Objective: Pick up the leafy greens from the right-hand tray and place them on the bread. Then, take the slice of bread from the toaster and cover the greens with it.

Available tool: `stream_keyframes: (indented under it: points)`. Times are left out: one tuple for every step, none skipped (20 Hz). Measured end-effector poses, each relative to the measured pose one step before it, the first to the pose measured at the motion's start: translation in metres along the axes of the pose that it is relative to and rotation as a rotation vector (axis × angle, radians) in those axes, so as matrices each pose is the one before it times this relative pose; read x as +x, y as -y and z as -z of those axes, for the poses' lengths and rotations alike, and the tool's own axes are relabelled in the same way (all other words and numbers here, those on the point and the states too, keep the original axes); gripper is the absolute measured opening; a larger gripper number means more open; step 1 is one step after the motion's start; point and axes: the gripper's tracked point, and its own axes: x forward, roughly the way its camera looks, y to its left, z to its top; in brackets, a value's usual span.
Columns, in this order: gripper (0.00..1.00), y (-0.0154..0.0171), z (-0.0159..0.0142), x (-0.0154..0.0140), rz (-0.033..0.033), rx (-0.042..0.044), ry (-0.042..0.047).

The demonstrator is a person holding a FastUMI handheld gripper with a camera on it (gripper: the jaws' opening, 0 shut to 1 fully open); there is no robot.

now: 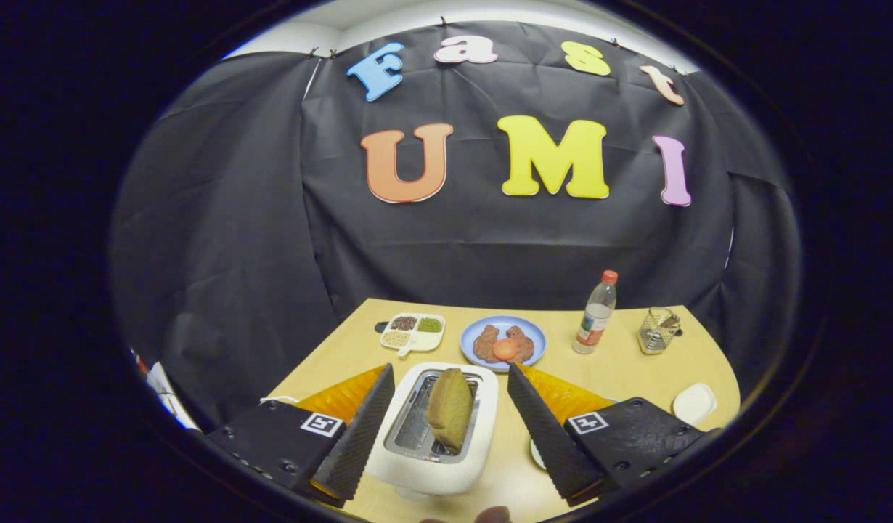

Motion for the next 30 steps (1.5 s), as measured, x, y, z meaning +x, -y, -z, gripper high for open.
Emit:
stream_keyframes:
  points:
    - [0.96, -0.00398, 0.00655, 0.01023, 0.00737, -0.01110, -0.01397]
    - [0.96, -0.00256, 0.00627, 0.00880, 0.00891, -0.01449, -0.01809]
    - [0.97, 0.00020, 0.00697, 0.00781, 0.01117, -0.01140, -0.01081]
    - [0.97, 0.00103, 0.00444, 0.00911, 0.01409, -0.01357, -0.00999]
    - [0.92, 0.00020, 0.00539, 0.00740, 0.00894, -0.01198, -0.00699]
    - [0.88, -0.00086, 0.00415, 0.00621, 0.00365, -0.01293, -0.01147]
    - [0.83, 0.00077, 0.00518, 0.00512, 0.00799, -0.00893, -0.01292]
    - [0.81, 0.00051, 0.00249, 0.00446, 0.00429, 0.00353, -0.00832]
    - [0.72, 0.00082, 0.00359, 0.00319, 0.00518, 0.00179, -0.01007]
    - [0.63, -0.00041, 0.00347, 0.00332, 0.00003, -0.00114, -0.01164]
    - [0.54, 0.00003, 0.00329, 0.00301, 0.00597, -0.00123, -0.01156]
    - [0.45, 0.00276, 0.00251, 0.00127, 0.00663, 0.00452, -0.00984]
    - [0.35, 0.00300, 0.00107, 0.00108, 0.00811, 0.00509, -0.00635]
    - [0.26, 0.00566, -0.00103, 0.00025, 0.02007, 0.00734, 0.00250]
    - [0.17, 0.00279, -0.00292, -0.00431, -0.00264, 0.01407, 0.00329]
    - [0.13, -0.00065, -0.00037, 0.00080, -0.01410, 0.01666, -0.00542]
    - [0.12, 0.00083, -0.00212, -0.00421, -0.01649, 0.01236, 0.00518]
    - [0.11, 0.00036, -0.00504, -0.00449, -0.01850, 0.02095, 0.00870]
    - [0.04, -0.00067, -0.00836, -0.00928, -0.02083, 0.00162, 0.00784]
    - [0.04, 0.00147, -0.00614, -0.00452, -0.01604, 0.00248, 0.01650]
    - [0.04, 0.00193, -0.01020, -0.01073, -0.01242, 0.00334, 0.01811]
    - [0.04, 0.00265, -0.01049, -0.00896, -0.01089, 0.01176, 0.02006]
    - [0.03, 0.00248, -0.01130, -0.01044, -0.01244, 0.01543, 0.01813]
    - [0.03, 0.00263, -0.00928, -0.00952, -0.01462, 0.01564, 0.01766]
    - [0.03, 0.00536, -0.01100, -0.01098, -0.01036, 0.01508, 0.01397]
    - [0.03, 0.00513, -0.01026, -0.01180, -0.01919, 0.02152, 0.01596]
    - [0.03, 0.00379, -0.00878, -0.00991, -0.01281, 0.00671, 0.00979]
    - [0.03, 0.01107, -0.00682, -0.00820, -0.00489, -0.00665, 0.00735]
    - [0.03, 0.01332, -0.00649, -0.00836, 0.00465, -0.00580, 0.01111]
    - [0.03, 0.01528, -0.00551, -0.00460, 0.01003, -0.00036, 0.01201]
